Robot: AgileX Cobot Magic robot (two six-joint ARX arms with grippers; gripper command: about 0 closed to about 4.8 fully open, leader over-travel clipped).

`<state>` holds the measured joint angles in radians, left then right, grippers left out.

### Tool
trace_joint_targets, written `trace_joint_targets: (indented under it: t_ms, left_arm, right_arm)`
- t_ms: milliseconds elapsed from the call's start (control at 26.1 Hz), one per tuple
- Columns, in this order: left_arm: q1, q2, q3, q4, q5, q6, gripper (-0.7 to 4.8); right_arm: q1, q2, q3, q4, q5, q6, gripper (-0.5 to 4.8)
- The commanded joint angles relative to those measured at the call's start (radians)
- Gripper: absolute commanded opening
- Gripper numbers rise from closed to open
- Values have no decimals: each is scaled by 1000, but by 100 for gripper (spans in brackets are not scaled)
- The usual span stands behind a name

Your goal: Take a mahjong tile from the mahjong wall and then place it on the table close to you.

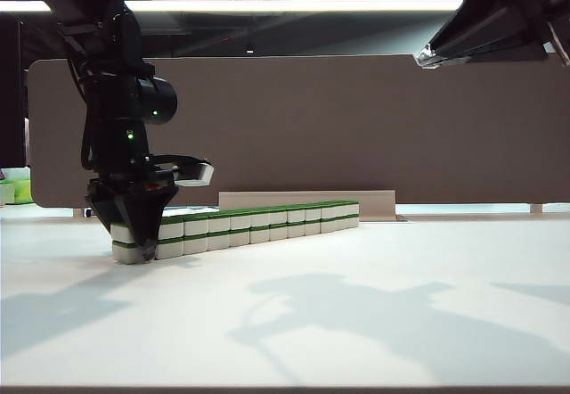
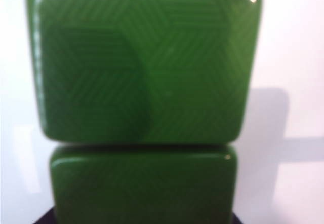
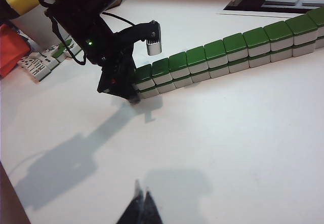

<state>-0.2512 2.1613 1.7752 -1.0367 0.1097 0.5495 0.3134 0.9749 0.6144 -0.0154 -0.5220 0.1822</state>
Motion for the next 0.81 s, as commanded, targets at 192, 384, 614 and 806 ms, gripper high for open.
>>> trace_joint_targets:
  t_ms: [192, 384, 614, 806]
  left_arm:
    - [-2, 2, 2, -12, -1, 0, 201]
    - [-2, 2, 3, -32, -1, 0, 177]
    - [-2, -3, 3, -76, -1, -7, 177]
    - [-2, -18, 3, -107, -26, -7, 177]
  right_arm:
    - [0, -2, 5, 13, 0, -3, -1]
    - [0, -2, 5, 13, 0, -3, -1]
    - [0, -2, 5, 14, 0, -3, -1]
    - [0, -2, 5, 14, 0, -3, -1]
